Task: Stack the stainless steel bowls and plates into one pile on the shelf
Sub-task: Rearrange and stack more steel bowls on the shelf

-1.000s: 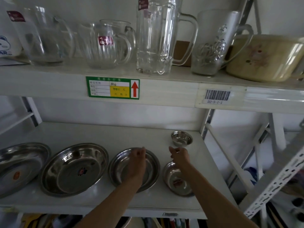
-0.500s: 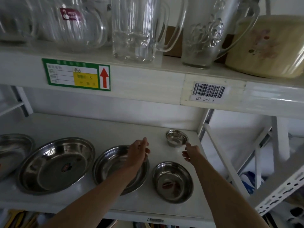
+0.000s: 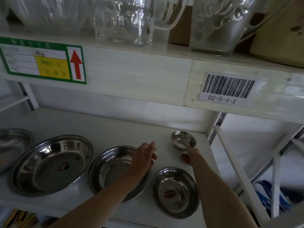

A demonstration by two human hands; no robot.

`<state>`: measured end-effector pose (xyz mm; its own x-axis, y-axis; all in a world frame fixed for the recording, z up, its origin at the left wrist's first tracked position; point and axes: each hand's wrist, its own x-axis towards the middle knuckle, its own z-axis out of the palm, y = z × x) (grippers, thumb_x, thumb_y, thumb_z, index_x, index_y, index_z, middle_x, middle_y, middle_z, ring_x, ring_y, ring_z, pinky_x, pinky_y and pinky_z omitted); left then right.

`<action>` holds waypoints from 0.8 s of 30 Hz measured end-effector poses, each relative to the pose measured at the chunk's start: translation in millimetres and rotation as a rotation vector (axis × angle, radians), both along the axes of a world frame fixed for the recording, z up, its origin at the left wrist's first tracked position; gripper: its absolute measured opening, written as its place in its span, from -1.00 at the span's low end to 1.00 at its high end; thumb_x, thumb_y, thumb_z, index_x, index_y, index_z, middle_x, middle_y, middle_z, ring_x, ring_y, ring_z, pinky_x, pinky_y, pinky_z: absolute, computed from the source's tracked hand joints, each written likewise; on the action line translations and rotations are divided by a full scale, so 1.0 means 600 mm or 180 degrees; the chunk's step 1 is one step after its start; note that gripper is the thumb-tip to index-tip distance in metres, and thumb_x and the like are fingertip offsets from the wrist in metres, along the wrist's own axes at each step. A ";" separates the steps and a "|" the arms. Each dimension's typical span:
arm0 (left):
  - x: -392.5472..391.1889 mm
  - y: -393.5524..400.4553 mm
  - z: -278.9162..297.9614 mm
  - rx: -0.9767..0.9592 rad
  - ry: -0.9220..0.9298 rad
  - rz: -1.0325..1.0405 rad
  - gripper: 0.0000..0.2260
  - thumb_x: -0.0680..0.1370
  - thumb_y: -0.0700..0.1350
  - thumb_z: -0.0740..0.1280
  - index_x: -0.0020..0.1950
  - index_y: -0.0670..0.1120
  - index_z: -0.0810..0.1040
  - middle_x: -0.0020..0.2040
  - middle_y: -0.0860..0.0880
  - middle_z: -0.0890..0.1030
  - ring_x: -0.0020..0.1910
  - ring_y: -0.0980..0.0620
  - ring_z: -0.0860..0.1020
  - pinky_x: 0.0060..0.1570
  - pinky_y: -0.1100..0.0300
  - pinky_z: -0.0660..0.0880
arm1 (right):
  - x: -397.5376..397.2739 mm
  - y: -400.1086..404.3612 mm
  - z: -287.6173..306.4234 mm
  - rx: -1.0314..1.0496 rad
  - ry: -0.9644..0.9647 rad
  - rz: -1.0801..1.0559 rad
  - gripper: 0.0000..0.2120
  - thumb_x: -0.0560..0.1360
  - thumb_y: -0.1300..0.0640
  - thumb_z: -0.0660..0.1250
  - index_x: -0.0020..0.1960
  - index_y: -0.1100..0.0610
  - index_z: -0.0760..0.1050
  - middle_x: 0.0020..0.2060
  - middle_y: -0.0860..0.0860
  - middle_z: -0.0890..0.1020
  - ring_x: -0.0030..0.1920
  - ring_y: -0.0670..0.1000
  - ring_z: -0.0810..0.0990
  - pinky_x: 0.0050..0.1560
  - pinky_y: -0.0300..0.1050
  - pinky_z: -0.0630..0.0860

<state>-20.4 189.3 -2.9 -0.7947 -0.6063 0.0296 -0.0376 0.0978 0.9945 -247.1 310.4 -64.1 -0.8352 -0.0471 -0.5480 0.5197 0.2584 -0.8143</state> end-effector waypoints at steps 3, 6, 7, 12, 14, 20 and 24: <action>0.004 0.000 0.001 0.0007 0.0041 -0.0053 -0.72 0.62 0.04 0.19 -0.08 -0.14 0.53 -0.34 -0.04 0.58 -0.55 0.18 0.45 -0.44 0.28 0.41 | -0.005 -0.008 -0.006 -0.0064 0.0007 -0.0083 -0.73 0.58 0.07 0.28 0.05 0.30 0.45 -0.14 0.24 0.58 -0.39 0.12 0.53 -0.49 -0.10 0.53; 0.010 -0.001 0.001 0.0115 0.0062 -0.0089 -0.72 0.62 0.05 0.19 -0.08 -0.13 0.53 -0.34 -0.03 0.57 -0.53 0.17 0.44 -0.41 0.26 0.40 | -0.026 -0.010 -0.032 -0.0108 0.0041 -0.0163 -0.73 0.52 0.17 0.31 0.13 0.35 0.50 -0.06 0.29 0.64 -0.19 0.21 0.63 -0.08 0.18 0.63; 0.012 -0.001 0.000 0.0140 0.0064 -0.0097 -0.72 0.62 0.05 0.19 -0.08 -0.13 0.53 -0.34 -0.03 0.57 -0.53 0.17 0.44 -0.41 0.27 0.40 | -0.041 -0.009 -0.049 -0.0073 0.0070 -0.0180 -0.70 0.50 0.19 0.31 0.17 0.35 0.50 -0.01 0.31 0.64 -0.11 0.24 0.65 -0.03 0.22 0.62; 0.019 0.002 0.002 0.0179 0.0043 -0.0095 -0.70 0.61 0.05 0.20 -0.06 -0.17 0.54 -0.33 -0.07 0.57 -0.53 0.15 0.43 -0.42 0.28 0.40 | -0.019 0.004 -0.031 -0.0245 0.0016 -0.0332 -0.76 0.51 0.32 0.26 0.17 0.29 0.49 -0.07 0.26 0.59 -0.33 0.14 0.57 -0.51 -0.08 0.57; 0.021 0.006 0.006 0.0172 0.0034 -0.0108 -0.68 0.62 0.04 0.20 -0.03 -0.21 0.54 -0.32 -0.08 0.57 -0.53 0.14 0.43 -0.41 0.26 0.41 | 0.003 0.015 -0.007 -0.0224 0.0048 -0.0328 -0.75 0.51 0.30 0.28 0.18 0.30 0.50 -0.07 0.26 0.59 -0.36 0.12 0.55 -0.58 -0.14 0.55; 0.025 0.018 0.013 -0.0047 -0.0008 -0.0216 -0.67 0.62 0.04 0.19 -0.04 -0.21 0.55 -0.32 -0.08 0.59 -0.52 0.11 0.46 -0.43 0.25 0.41 | 0.041 0.064 0.020 -0.0162 0.0121 -0.0270 -0.82 0.57 0.24 0.22 0.09 0.31 0.51 -0.34 0.19 0.60 -0.44 0.07 0.54 -0.56 -0.25 0.47; 0.025 0.022 0.014 -0.0118 -0.0056 -0.0268 -0.68 0.62 0.04 0.19 -0.06 -0.19 0.56 -0.33 -0.08 0.59 -0.54 0.14 0.46 -0.46 0.26 0.42 | 0.069 0.101 0.036 -0.0128 0.0263 -0.0312 -0.85 0.56 0.23 0.25 -0.04 0.30 0.54 -0.32 0.19 0.62 -0.38 0.07 0.56 -0.33 -0.09 0.53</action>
